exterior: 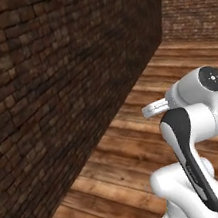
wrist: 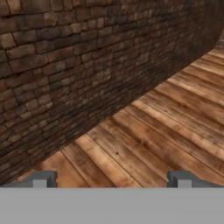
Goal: Four empty soda cans are scattered around the kitchen. Gather all the cans and cluster them next to the stove for recycling.
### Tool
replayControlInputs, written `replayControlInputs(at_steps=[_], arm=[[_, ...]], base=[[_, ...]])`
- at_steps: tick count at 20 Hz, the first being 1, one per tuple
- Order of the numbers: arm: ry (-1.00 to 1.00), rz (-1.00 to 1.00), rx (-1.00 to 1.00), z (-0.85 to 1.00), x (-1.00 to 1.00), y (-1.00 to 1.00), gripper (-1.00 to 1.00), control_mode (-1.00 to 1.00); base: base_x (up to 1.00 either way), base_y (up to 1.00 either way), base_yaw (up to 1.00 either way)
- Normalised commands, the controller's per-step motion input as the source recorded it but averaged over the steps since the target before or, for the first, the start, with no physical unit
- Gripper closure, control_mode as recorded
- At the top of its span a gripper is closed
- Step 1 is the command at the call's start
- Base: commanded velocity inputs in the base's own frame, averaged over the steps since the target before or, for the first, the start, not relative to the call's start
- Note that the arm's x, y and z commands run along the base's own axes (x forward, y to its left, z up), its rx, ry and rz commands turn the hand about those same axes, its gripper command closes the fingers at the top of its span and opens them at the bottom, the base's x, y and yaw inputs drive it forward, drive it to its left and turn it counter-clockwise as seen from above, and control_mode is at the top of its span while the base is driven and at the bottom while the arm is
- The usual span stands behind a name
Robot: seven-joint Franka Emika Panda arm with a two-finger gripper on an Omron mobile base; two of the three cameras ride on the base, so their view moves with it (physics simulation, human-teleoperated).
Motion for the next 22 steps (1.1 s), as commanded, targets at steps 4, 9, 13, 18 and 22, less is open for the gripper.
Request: replayControlInputs(at_steps=[4, 9, 13, 18, 22], arm=[[0.0, 0.0, 0.0, 0.0, 0.0, 0.0, -1.0, 1.0], [0.0, 0.0, 0.0, 0.0, 0.0, 0.0, -1.0, 1.0], [0.0, 0.0, 0.0, 0.0, 0.0, 0.0, -1.0, 1.0], [0.0, 0.0, 0.0, 0.0, 0.0, 0.0, -1.0, 1.0], [0.0, 0.0, 0.0, 0.0, 0.0, 0.0, -1.0, 1.0]], base=[[0.01, 0.0, -0.47], [0.06, 0.07, -0.47], [0.6, 0.39, -0.3], [0.83, 0.28, -0.18], [0.88, 0.33, -0.17]])
